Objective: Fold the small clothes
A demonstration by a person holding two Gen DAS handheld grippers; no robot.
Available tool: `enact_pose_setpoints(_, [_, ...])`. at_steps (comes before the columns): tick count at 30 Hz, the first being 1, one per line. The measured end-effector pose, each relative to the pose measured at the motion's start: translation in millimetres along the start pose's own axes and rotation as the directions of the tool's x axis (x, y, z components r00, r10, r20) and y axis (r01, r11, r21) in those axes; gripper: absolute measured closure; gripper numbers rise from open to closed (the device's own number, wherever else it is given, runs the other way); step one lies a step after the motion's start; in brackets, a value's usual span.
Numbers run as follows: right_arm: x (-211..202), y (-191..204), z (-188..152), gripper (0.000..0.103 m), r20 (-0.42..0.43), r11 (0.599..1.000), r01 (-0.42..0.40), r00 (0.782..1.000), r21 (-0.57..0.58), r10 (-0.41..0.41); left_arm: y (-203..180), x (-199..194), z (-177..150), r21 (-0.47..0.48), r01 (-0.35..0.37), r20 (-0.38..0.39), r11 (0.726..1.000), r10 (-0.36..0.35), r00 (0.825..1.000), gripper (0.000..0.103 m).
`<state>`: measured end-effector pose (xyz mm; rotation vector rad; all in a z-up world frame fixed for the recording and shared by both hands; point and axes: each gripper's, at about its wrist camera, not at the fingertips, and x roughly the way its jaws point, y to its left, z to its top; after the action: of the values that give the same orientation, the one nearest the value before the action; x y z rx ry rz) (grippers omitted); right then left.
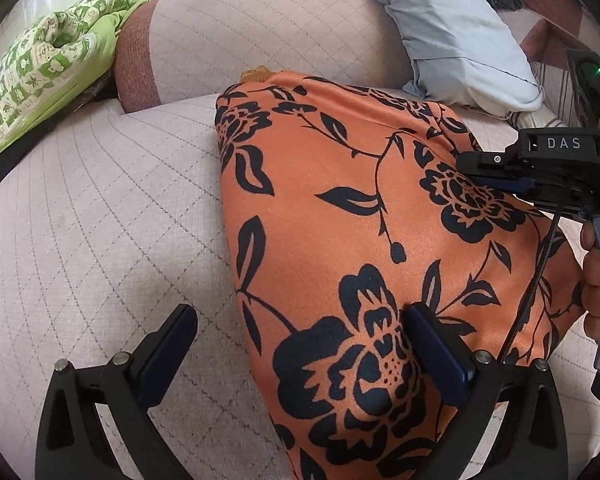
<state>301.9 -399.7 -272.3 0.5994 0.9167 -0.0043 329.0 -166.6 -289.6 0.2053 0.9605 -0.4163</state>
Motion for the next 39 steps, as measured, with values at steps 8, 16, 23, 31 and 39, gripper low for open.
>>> enact_pose_setpoints(8, [1.8, -0.2, 1.7, 0.076, -0.010, 1.000, -0.008, 1.000, 0.000, 0.008, 0.4, 2.5, 0.7, 0.001, 0.003, -0.014, 1.000, -0.003, 1.000, 0.000])
enact_pose_setpoints(16, [-6.0, -1.4, -9.5, 0.076, -0.010, 1.000, -0.003, 1.000, 0.011, 0.004, -1.0, 4.0, -1.2, -0.013, -0.014, -0.025, 1.000, 0.014, 1.000, 0.000])
enact_pose_setpoints(23, [-42.1, 6.2, -35.5, 0.077, -0.029, 0.998, 0.066, 0.997, 0.023, -0.066, -3.9, -3.9, 1.7, -0.003, -0.040, -0.028, 0.999, 0.040, 0.999, 0.000])
enact_pose_setpoints(31, [-94.8, 12.8, -75.8, 0.076, 0.063, 0.999, 0.018, 0.998, -0.027, -0.016, 15.4, -36.4, 14.9, -0.060, -0.153, 0.084, 0.986, 0.157, 0.984, 0.000])
enact_pose_setpoints(39, [-34.9, 2.7, -86.3, 0.075, -0.161, 0.999, 0.034, 0.986, -0.036, -0.039, 25.9, -13.8, 15.2, -0.079, -0.209, 0.036, 0.975, 0.212, 0.977, 0.000])
